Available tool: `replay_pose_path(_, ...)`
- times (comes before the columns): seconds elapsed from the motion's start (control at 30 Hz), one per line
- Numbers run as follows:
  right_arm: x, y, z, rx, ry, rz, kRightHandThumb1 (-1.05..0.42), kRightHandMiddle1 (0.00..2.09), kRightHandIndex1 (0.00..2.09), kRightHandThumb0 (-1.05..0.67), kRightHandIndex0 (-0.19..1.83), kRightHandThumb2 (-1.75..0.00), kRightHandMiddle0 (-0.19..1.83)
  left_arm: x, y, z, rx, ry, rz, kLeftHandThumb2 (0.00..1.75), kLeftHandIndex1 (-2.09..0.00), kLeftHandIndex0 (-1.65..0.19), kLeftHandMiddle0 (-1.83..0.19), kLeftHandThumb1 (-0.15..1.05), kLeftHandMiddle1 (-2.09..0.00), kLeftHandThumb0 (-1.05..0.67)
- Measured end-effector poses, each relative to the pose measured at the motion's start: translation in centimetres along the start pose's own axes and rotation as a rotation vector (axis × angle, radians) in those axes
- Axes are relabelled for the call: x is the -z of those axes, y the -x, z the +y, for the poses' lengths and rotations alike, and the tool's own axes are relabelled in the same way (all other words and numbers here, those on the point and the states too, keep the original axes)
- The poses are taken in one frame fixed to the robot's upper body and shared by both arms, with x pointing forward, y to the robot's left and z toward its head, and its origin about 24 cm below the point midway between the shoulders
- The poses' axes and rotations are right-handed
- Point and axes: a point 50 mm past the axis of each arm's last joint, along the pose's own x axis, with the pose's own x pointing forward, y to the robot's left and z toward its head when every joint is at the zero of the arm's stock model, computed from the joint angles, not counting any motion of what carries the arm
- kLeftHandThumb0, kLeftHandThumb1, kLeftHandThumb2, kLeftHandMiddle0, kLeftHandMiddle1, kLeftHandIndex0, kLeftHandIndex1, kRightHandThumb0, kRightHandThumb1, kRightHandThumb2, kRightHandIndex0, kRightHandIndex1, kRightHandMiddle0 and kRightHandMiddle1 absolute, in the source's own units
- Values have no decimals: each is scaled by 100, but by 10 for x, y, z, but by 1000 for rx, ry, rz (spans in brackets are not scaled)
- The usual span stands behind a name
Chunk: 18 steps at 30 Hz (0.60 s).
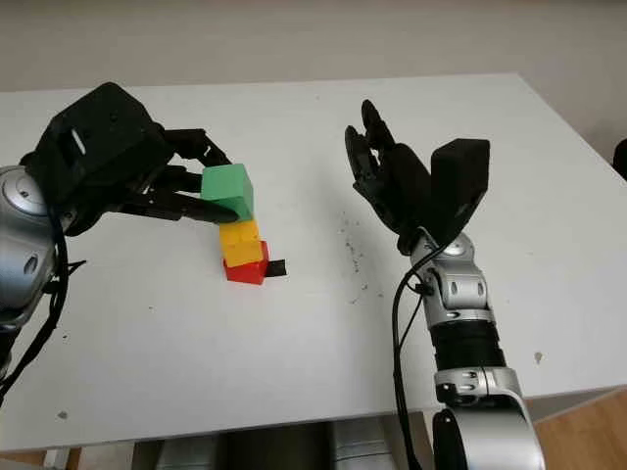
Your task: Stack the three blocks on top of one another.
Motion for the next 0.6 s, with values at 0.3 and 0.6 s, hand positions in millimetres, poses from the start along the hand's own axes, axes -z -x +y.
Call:
replay_pose_path(0.3,-1,0,0,10,-9,-1,-105,0,0,-63,-19,-57,-19,1,0,-2,19,20,10,5,-182,-42,-16,99,-76,-34)
replay_pose_path(0.6,2,2,-1,2,-25,1,-105,0,0,-63,-19,-59,-19,0,0,-1,2,7,-8,5,-180,-38,-17,99,-66,-34)
